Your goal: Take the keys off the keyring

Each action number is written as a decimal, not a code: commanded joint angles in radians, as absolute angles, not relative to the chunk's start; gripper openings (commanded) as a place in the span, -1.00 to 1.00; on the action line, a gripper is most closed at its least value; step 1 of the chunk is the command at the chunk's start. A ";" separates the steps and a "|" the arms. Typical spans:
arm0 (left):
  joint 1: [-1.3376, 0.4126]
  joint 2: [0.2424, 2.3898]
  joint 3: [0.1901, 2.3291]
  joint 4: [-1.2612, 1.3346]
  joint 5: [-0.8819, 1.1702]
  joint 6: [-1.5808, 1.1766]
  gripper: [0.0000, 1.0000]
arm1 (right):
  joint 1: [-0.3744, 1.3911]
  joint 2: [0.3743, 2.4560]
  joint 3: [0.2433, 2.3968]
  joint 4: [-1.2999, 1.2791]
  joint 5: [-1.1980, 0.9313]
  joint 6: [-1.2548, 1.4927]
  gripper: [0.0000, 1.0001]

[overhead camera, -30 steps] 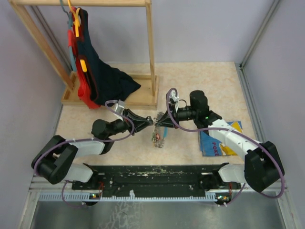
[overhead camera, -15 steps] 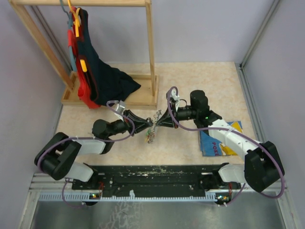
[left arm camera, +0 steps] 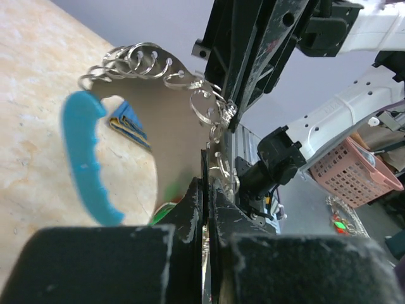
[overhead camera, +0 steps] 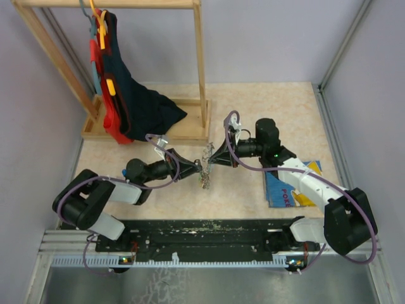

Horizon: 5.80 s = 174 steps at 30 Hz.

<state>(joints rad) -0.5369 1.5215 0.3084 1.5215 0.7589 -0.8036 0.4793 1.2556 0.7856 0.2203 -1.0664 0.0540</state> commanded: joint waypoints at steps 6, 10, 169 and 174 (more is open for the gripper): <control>-0.519 1.338 0.296 1.368 0.650 -0.630 -1.00 | 0.479 1.228 0.848 0.110 -1.047 -0.136 -1.00; -0.517 1.164 0.346 0.830 0.445 -0.517 -1.00 | 0.479 1.221 0.884 -0.014 -1.009 -0.244 -1.00; -0.291 0.787 0.310 0.470 0.434 -0.648 0.60 | -0.225 1.788 1.377 0.037 -0.497 -0.314 -1.00; -0.291 0.822 0.305 0.508 0.466 -0.669 0.60 | -0.311 1.791 1.280 -0.014 -0.527 -0.386 -1.00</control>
